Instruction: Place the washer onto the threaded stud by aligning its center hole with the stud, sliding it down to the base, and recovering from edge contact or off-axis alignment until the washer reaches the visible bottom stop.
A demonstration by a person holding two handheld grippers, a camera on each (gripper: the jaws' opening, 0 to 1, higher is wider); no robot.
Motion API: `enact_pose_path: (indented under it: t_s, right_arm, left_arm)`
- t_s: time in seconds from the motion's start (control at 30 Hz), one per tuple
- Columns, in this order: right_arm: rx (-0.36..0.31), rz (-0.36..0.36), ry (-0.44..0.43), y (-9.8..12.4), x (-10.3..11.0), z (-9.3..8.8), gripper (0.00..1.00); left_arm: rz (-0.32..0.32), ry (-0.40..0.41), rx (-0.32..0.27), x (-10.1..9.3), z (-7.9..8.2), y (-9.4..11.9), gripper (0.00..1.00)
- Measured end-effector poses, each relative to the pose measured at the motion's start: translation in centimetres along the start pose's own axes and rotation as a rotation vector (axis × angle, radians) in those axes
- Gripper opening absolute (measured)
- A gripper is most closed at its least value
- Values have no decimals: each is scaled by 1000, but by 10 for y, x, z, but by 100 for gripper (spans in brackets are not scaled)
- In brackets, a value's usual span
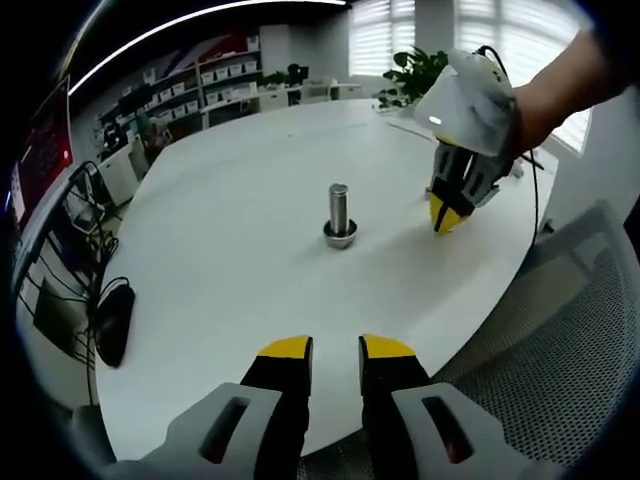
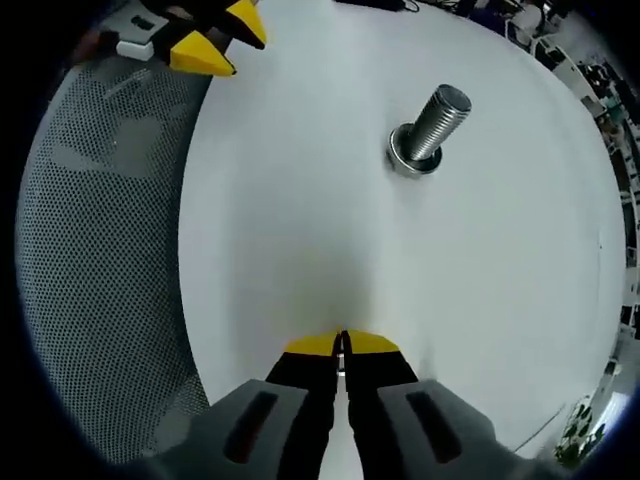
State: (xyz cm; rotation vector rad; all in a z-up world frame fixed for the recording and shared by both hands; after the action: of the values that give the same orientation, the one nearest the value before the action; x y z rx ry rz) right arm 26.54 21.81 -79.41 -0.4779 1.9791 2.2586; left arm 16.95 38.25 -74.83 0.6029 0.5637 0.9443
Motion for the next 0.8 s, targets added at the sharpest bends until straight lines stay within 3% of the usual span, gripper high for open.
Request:
enact_pose_path:
  t_s: [0.2,0.57,0.7,0.8]
  right_arm:
    - [-30,26,-81,2,-1,-2,5]
    - [-100,29,-81,1,0,-3,5]
    - [-113,55,-112,3,2,-2,9]
    - [-117,10,-107,4,-4,-6,15]
  left_arm:
    - [-2,0,6,0,-1,-1,16]
    - [1,1,10,0,-2,-1,16]
    - [2,2,5,1,-2,0,16]
    - [5,2,5,1,-1,0,16]
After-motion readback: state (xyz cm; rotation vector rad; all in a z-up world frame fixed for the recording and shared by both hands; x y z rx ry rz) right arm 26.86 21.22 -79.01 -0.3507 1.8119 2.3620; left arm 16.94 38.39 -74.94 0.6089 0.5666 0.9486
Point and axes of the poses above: the point that each gripper's makers call its tool centre point, and the gripper's own axes: y roughly backward along the fingers, x roughly to its left, z roughly out of its top, the point moved 1 cm from there along y, roughly backward along the fingers, and after that the axes turned 15 degrees about -z, right-handed, at the moved point
